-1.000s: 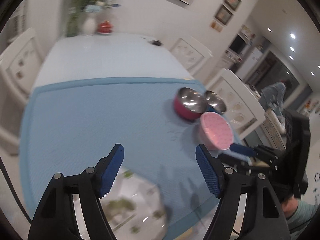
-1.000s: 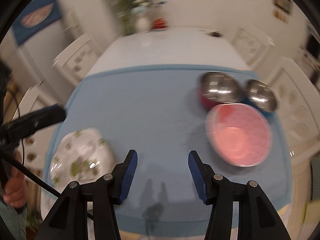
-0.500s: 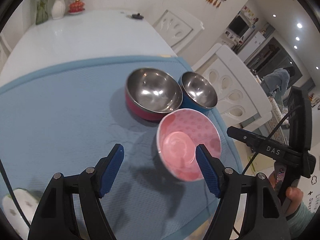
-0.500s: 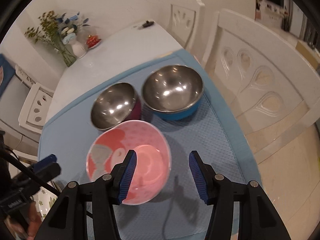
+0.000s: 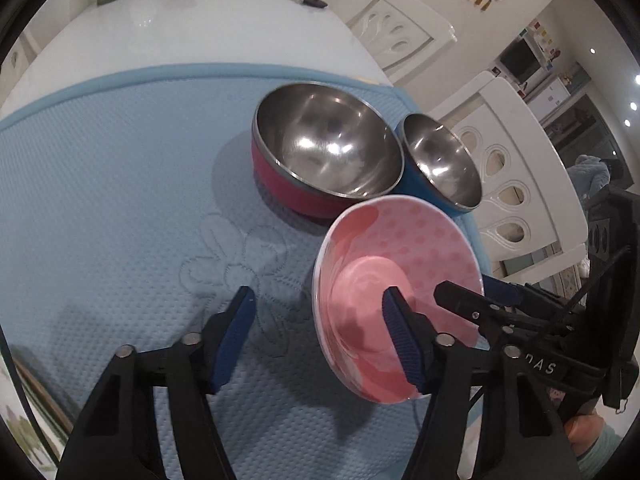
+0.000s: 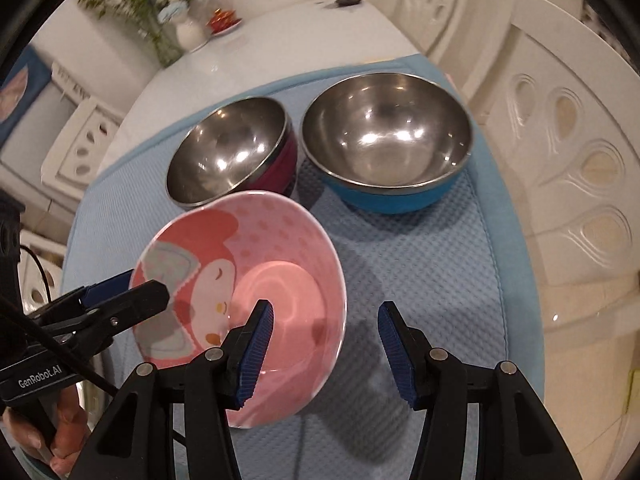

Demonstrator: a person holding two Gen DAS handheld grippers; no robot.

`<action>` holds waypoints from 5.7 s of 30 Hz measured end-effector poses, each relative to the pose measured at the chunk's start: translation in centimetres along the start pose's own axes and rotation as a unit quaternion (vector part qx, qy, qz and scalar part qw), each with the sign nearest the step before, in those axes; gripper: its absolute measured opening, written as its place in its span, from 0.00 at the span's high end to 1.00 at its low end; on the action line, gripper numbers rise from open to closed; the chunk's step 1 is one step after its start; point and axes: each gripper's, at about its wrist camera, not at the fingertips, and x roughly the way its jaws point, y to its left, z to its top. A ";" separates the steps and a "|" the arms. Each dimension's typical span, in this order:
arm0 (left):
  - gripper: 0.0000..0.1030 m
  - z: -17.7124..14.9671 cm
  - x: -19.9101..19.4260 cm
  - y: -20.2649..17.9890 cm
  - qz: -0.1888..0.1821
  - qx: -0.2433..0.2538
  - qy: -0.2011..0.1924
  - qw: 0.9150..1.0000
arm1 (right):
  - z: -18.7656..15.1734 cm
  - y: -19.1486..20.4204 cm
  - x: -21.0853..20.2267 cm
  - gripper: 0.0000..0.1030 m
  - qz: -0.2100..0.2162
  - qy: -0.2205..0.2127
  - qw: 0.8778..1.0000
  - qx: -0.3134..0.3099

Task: Organize plates and bowls
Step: 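Grasp the rim of the pink cartoon bowl with the left gripper, then lift the pink bowl and lower it onto the plate stack, then open the left gripper to release the pink bowl, then grasp the rim of the pink-bottomed steel bowl with the left gripper, then lift the steel bowl and carry it over the pink bowl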

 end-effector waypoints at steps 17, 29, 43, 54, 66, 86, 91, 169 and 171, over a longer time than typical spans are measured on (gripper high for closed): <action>0.87 -1.3 2.0 -0.8 -0.015 0.015 0.009 1.000 | -0.8 0.3 2.0 0.80 0.010 0.012 0.999 -0.043; 0.87 -1.7 -2.3 -1.0 -0.032 0.017 -0.021 0.999 | -0.6 1.6 -2.2 0.80 0.013 -0.017 0.998 -0.054; 0.87 -4.2 -15.6 5.8 0.012 -0.035 -0.107 0.994 | 0.9 14.3 -7.0 0.80 0.054 -0.061 0.994 -0.075; 0.87 -10.6 -22.2 17.7 0.082 -0.116 -0.114 0.983 | -4.0 29.5 -3.0 0.80 0.105 0.002 0.986 -0.130; 0.87 -13.8 -18.2 23.1 0.044 -0.147 -0.059 0.986 | -6.2 33.2 3.6 0.80 0.071 0.069 0.988 -0.117; 0.84 -14.7 -17.8 24.8 0.024 -0.153 -0.043 0.987 | -5.6 34.3 6.6 0.80 0.056 0.094 0.987 -0.115; 0.84 -14.8 -19.1 25.1 0.034 -0.149 -0.053 0.987 | -5.2 33.4 5.3 0.80 0.057 0.079 0.989 -0.114; 0.89 10.6 6.9 6.0 -0.026 -0.104 0.017 0.994 | 10.3 2.0 7.6 0.67 0.065 0.044 0.988 0.129; 0.90 10.4 6.5 5.7 -0.022 -0.090 0.009 0.996 | 10.2 2.3 7.5 0.70 0.055 0.041 0.991 0.117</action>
